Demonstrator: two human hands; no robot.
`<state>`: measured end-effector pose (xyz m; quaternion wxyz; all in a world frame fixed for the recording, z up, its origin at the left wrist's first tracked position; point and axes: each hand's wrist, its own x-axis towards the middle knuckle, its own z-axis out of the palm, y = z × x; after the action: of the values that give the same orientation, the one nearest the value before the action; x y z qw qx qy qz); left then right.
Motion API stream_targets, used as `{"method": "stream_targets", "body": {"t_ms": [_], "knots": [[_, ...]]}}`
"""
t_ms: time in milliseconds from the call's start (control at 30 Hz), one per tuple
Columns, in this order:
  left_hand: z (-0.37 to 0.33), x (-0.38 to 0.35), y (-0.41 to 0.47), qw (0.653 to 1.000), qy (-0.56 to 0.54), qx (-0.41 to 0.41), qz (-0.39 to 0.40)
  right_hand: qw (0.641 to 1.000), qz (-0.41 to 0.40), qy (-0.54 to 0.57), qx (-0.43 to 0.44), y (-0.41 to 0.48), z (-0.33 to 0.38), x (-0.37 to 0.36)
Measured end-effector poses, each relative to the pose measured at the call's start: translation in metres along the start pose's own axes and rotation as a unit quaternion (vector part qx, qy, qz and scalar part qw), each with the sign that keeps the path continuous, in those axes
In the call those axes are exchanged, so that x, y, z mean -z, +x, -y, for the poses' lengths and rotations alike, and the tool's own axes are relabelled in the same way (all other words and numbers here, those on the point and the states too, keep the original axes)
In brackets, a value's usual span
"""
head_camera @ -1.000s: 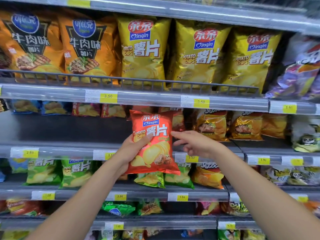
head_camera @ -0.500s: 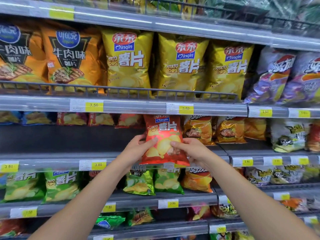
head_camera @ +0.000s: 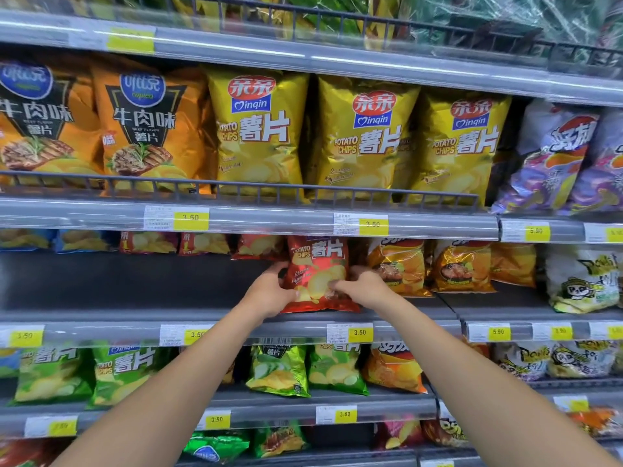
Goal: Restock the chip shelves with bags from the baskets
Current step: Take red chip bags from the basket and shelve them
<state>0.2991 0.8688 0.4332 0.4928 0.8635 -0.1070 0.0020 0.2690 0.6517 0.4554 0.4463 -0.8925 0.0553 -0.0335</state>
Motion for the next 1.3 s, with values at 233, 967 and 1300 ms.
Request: {"method": "stream_targets", "body": {"t_ms": [233, 967, 1300], "knots": [[0.003, -0.003, 0.015, 0.999, 0.029, 0.017, -0.025, 0.991, -0.003, -0.135, 0.011, 0.008, -0.004, -0.003], [0.012, -0.003, 0.034, 0.997, 0.074, -0.001, -0.009, 0.998, -0.028, -0.054, -0.004, 0.028, -0.015, -0.007], [-0.007, 0.001, -0.025, 0.987, 0.156, -0.004, -0.026, 0.985, -0.083, -0.149, -0.019, -0.020, -0.027, 0.002]]}}
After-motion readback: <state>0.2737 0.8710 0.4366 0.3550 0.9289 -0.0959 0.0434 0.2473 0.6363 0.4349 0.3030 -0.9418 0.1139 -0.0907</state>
